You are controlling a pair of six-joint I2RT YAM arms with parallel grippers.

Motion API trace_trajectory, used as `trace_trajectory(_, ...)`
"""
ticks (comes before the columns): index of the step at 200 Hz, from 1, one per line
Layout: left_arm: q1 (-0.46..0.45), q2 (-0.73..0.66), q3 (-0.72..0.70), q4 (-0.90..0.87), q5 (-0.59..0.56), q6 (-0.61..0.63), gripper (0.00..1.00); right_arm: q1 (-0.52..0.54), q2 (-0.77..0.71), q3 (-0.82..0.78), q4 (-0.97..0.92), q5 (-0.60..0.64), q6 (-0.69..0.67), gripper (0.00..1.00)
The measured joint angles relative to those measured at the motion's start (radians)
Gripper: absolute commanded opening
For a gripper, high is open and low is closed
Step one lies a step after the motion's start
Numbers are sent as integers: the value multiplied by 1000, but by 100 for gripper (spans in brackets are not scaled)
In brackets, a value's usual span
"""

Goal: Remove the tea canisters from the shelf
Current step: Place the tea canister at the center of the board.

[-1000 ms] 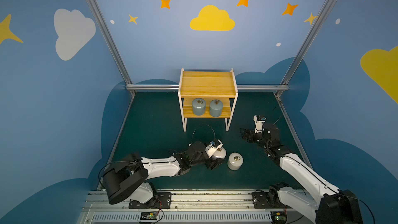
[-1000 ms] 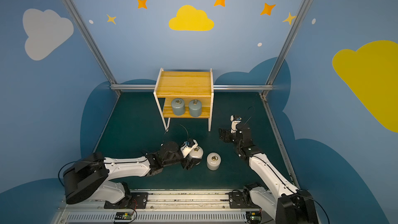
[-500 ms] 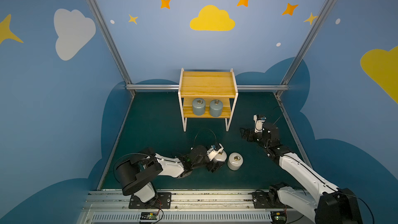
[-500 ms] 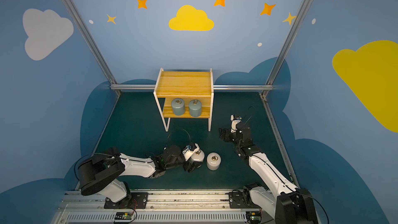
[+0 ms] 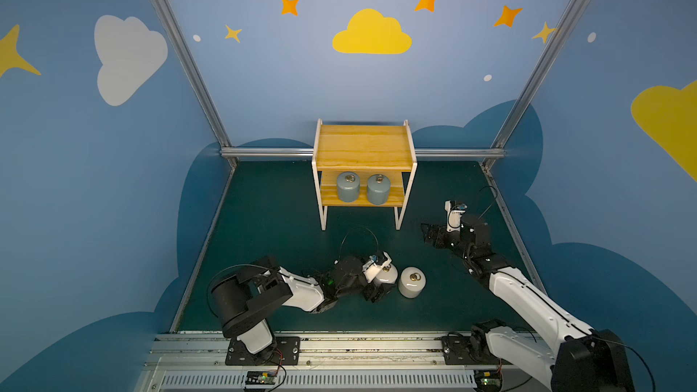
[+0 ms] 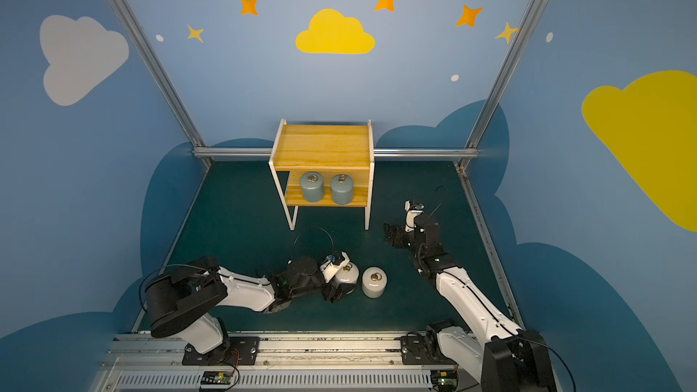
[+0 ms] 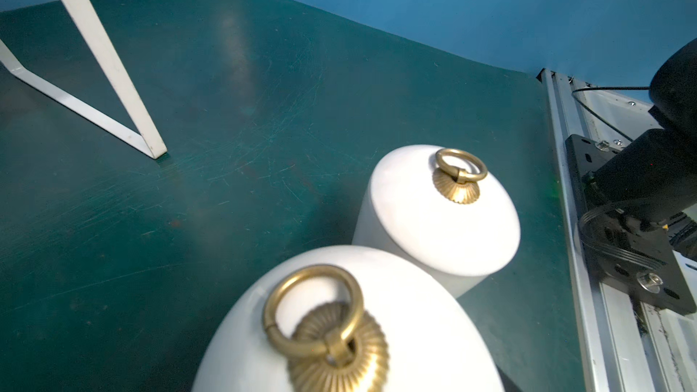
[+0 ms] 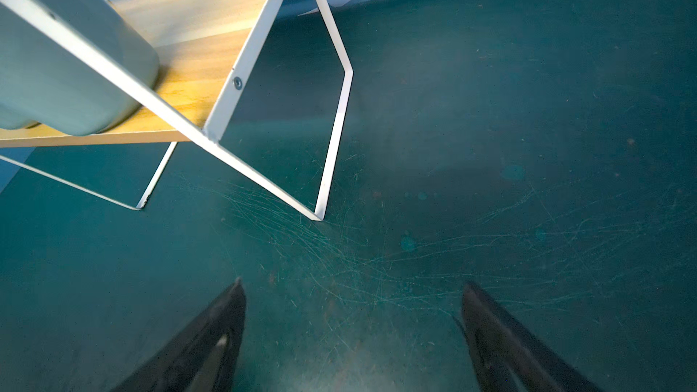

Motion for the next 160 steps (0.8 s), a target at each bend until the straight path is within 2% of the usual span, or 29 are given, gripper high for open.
trace_trajectory(71,-1,38,-17,41,-2,-5,48,-5,0,-14,0,0,0,91)
trace_trajectory(160,-2,51,-22,69,-2,-13,67,-14,0,-14,0,-1,0,91)
